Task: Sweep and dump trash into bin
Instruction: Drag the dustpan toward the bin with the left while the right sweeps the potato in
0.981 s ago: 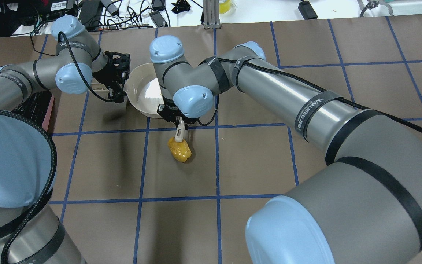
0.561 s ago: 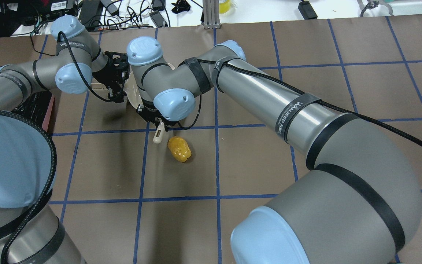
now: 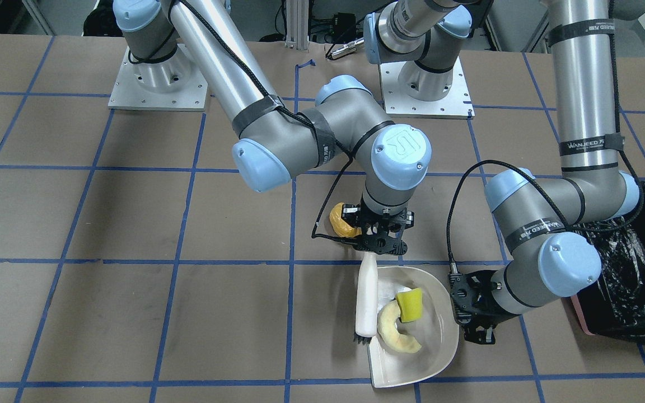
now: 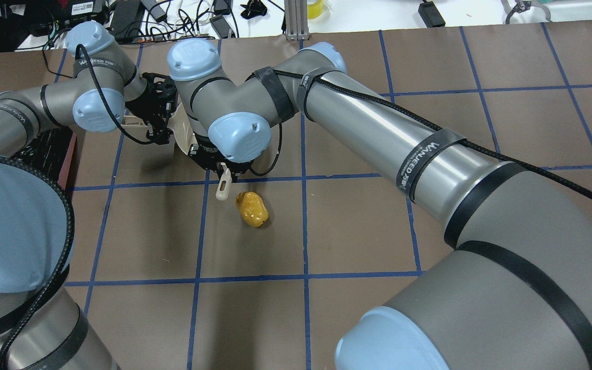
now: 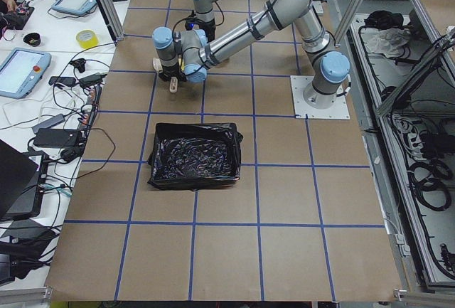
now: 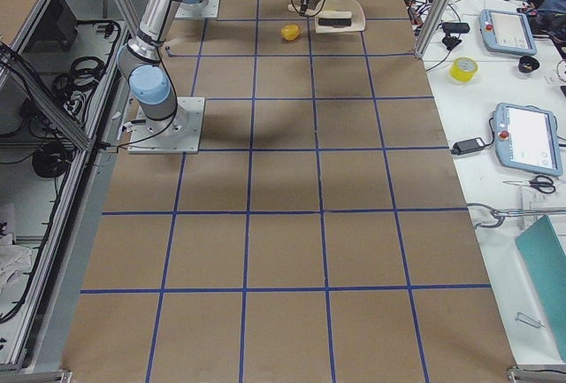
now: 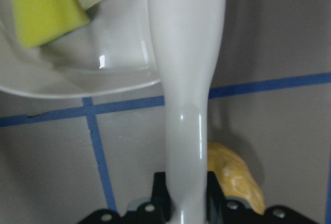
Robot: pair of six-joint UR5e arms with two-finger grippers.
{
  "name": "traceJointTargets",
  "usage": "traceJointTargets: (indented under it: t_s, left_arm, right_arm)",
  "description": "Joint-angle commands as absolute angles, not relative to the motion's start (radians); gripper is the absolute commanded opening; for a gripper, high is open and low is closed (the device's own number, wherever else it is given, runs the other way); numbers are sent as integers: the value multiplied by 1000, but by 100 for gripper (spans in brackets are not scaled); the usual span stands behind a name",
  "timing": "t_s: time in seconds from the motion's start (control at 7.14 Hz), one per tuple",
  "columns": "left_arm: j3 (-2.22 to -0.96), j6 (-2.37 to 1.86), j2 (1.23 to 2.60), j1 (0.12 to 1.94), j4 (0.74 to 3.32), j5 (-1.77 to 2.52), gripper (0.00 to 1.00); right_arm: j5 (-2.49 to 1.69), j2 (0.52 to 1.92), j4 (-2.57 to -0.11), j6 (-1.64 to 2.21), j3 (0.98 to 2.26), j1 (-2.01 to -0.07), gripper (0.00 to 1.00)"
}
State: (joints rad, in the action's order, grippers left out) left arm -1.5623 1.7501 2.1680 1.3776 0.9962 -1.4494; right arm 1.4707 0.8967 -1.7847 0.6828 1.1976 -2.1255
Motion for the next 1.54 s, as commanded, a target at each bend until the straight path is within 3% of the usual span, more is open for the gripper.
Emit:
traceJointTargets:
  t_s: [0.0, 0.28, 0.84, 0.98, 1.4]
  left_arm:
    - [-1610, 1808, 2116, 1333, 1005, -1456, 4]
    - [-1777, 1825, 2006, 1324, 999, -1477, 4]
    - [-2064, 1887, 1849, 1315, 820, -1506, 4]
    - [-2075, 1884, 1847, 1313, 813, -1514, 4]
    - [-2079, 1885, 1847, 1292, 813, -1513, 4]
  right_arm:
    - [1489, 1000, -1603, 501, 1206, -2007, 0]
    - [1511, 1083, -1535, 445, 1309, -1957, 0]
    - [1509, 1313, -1852, 509, 1814, -2009, 0]
    - [1514, 1321, -1941, 535, 1874, -2060, 0]
    - [1509, 1266, -2081, 676, 1887, -2172, 0]
